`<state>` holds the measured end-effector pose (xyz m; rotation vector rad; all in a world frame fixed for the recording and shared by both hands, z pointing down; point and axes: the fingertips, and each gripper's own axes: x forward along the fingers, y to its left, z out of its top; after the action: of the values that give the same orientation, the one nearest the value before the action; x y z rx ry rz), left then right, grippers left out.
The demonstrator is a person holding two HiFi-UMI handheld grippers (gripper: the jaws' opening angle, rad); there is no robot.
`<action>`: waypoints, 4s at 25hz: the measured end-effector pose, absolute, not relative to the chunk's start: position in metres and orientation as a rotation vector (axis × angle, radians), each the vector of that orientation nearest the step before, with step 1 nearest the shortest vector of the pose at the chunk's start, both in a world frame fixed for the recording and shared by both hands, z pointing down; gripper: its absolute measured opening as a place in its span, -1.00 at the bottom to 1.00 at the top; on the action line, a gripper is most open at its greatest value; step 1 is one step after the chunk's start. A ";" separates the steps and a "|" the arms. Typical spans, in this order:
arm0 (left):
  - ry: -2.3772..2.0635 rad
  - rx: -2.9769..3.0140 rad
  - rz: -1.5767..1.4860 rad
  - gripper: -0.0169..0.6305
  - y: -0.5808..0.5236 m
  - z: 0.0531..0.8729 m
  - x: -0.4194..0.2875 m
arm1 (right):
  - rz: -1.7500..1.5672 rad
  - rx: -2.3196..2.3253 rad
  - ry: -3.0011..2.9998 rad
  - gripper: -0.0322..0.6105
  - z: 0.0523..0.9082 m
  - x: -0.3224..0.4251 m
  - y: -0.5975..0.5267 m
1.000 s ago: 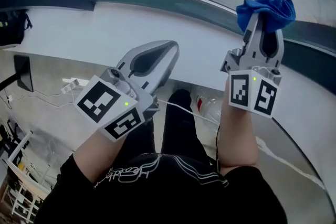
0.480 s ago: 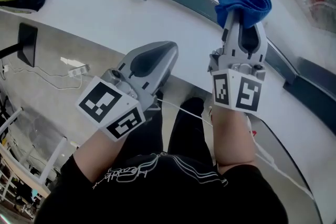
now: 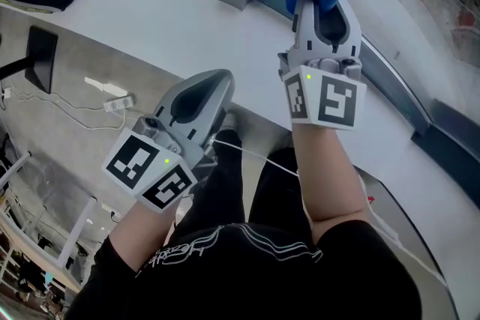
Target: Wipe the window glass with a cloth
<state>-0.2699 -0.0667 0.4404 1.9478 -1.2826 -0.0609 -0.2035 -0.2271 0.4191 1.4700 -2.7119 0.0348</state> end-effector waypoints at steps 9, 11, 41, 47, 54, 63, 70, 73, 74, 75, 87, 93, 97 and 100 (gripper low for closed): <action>-1.301 1.914 -0.062 -0.93 -0.066 0.453 -0.294 | 0.038 1.484 -2.656 -0.70 0.448 -0.237 -0.260; -1.295 1.918 -0.059 -0.93 -0.068 0.454 -0.293 | 0.045 1.493 -2.635 -0.70 0.454 -0.233 -0.264; -1.120 2.012 0.020 -0.93 -0.075 0.450 -0.155 | 0.052 1.730 -2.480 -0.70 0.451 -0.067 -0.259; -1.080 2.036 0.050 -0.93 -0.069 0.449 -0.112 | 0.058 1.804 -2.429 -0.70 0.452 -0.008 -0.249; -1.036 2.057 0.075 -0.93 -0.061 0.451 -0.053 | 0.049 1.857 -2.384 -0.70 0.452 0.064 -0.238; -0.988 2.059 0.090 -0.93 -0.056 0.459 0.025 | 0.036 1.876 -2.343 -0.70 0.455 0.145 -0.226; -0.916 2.082 0.108 -0.93 -0.058 0.459 0.094 | 0.028 1.902 -2.309 -0.70 0.456 0.215 -0.217; -0.893 2.103 0.123 -0.93 -0.060 0.455 0.121 | 0.025 1.925 -2.289 -0.70 0.456 0.247 -0.212; -0.884 2.110 0.130 -0.93 -0.061 0.455 0.131 | 0.017 1.928 -2.284 -0.70 0.455 0.256 -0.212; -0.874 2.116 0.137 -0.93 -0.061 0.454 0.140 | 0.006 1.929 -2.280 -0.70 0.453 0.264 -0.211; -0.787 2.187 0.212 -0.93 -0.053 0.447 0.254 | -0.037 2.030 -2.215 -0.69 0.443 0.395 -0.186; -0.729 2.215 0.248 -0.93 -0.048 0.445 0.298 | -0.018 2.161 -2.110 -0.69 0.442 0.471 -0.175; -0.692 2.238 0.272 -0.93 -0.045 0.440 0.323 | -0.015 2.228 -2.042 -0.69 0.439 0.514 -0.169; -0.674 2.257 0.288 -0.93 -0.043 0.443 0.340 | 0.010 2.295 -1.997 -0.69 0.443 0.543 -0.163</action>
<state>0.3404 -0.0428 0.4433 2.2567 -0.6743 0.2885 0.5432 -0.1628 0.4431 2.2949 -1.9965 0.0098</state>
